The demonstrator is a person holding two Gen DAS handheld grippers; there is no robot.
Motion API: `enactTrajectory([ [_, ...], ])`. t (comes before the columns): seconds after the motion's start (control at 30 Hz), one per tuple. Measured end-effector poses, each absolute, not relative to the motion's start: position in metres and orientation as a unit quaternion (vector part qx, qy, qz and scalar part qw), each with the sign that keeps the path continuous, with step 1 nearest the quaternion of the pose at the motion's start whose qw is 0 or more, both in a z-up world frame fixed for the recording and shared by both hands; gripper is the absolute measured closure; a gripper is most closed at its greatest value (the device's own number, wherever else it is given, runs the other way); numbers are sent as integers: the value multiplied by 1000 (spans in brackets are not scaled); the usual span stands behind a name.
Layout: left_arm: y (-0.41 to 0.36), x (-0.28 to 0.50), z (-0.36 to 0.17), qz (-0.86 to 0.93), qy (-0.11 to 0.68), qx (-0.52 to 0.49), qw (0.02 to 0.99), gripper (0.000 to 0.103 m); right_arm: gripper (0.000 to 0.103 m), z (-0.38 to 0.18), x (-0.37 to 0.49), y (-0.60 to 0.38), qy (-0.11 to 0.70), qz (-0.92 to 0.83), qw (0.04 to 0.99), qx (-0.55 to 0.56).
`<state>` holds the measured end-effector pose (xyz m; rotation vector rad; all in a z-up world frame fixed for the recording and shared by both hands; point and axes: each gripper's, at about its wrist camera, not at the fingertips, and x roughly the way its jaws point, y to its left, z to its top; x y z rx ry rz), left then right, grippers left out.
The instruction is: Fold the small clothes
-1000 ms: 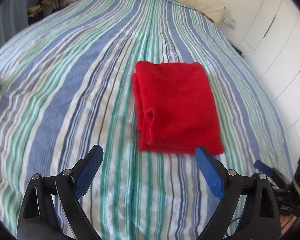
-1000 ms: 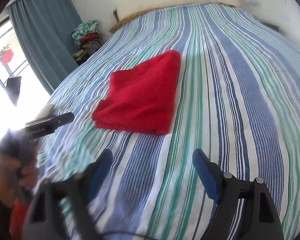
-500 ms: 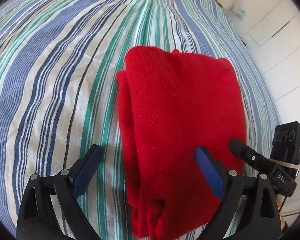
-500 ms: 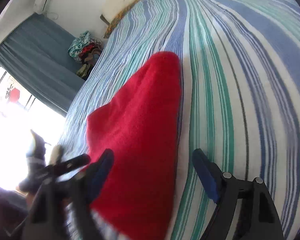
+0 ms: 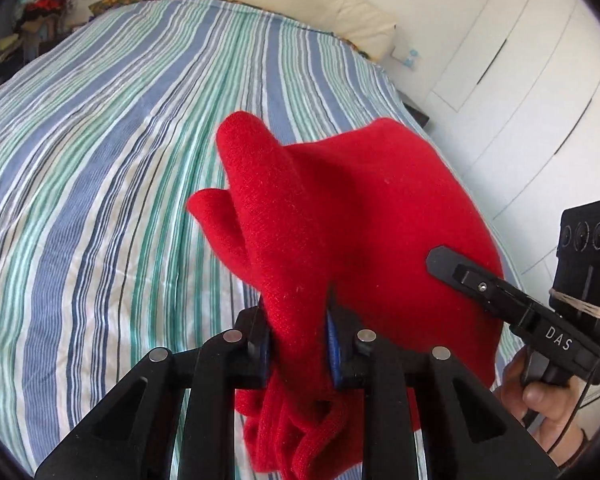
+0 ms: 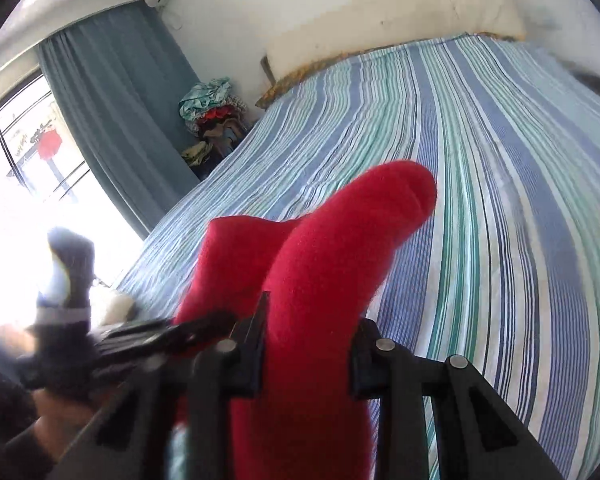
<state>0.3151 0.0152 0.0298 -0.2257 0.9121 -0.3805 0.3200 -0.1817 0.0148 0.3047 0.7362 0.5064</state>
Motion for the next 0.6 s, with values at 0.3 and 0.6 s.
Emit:
enactTrajectory([
  [0.3, 26, 213, -77, -85, 505, -12, 859, 56, 42, -66, 279, -227, 482, 155, 857, 96],
  [0.6, 24, 65, -42, 37, 441, 81, 893, 2, 10, -63, 107, -258, 476, 83, 874, 46],
])
